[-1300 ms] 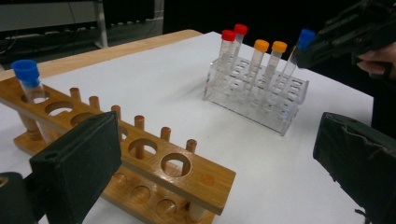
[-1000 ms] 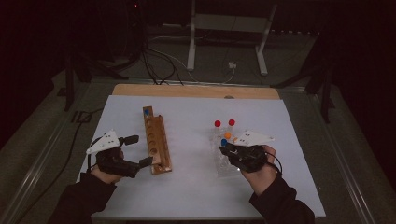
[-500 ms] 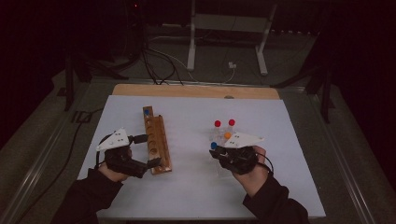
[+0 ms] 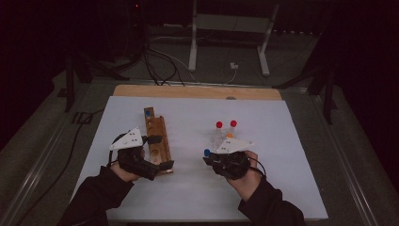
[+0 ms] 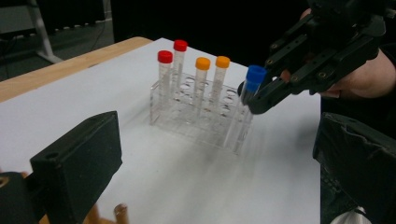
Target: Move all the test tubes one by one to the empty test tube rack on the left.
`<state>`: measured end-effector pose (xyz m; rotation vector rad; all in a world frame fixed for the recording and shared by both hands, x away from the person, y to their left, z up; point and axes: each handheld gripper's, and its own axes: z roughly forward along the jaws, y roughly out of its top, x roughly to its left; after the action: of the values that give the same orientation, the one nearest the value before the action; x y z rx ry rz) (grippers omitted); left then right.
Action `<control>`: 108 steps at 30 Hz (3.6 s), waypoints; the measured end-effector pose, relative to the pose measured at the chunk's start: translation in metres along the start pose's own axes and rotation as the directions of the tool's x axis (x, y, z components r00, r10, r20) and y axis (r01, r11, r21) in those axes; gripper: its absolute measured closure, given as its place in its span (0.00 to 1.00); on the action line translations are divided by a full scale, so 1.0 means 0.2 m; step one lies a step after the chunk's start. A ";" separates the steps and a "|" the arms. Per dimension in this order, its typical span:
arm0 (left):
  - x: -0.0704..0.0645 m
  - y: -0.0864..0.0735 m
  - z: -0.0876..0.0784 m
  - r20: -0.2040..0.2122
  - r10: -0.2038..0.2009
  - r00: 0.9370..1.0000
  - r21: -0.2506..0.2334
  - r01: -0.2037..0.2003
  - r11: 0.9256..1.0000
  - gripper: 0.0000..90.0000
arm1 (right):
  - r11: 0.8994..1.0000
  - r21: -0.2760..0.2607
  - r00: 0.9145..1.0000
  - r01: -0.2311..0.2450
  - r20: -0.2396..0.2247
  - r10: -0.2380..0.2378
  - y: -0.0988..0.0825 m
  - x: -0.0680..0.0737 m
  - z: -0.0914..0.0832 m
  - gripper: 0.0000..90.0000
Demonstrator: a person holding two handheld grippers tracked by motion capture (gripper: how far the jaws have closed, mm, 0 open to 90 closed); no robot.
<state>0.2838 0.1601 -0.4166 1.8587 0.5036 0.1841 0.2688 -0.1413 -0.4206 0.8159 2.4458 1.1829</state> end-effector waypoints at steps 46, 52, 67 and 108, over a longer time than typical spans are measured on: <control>-0.11 0.06 0.37 0.123 0.106 0.987 0.038 -0.111 0.993 0.83 | 1.000 0.006 0.999 0.018 -0.043 -0.017 -0.01 0.05 0.04 0.86; -0.11 0.06 0.37 0.119 0.118 0.986 0.032 -0.123 0.992 0.86 | 1.000 0.000 0.999 0.011 -0.045 -0.011 -0.01 0.05 0.03 0.86; -0.10 0.10 0.32 0.102 0.125 0.987 0.009 -0.127 0.992 0.86 | 0.999 -0.045 0.999 -0.015 -0.038 0.014 -0.01 0.03 0.01 0.71; 0.29 0.27 -0.12 -0.238 0.071 0.969 -0.038 -0.083 0.996 0.86 | 0.988 -0.153 0.998 -0.032 -0.052 0.024 0.01 0.03 -0.08 0.00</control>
<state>0.3395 0.1914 -0.3646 1.8204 0.5853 0.4702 0.2571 -0.1472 -0.4094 0.7873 2.3527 1.3983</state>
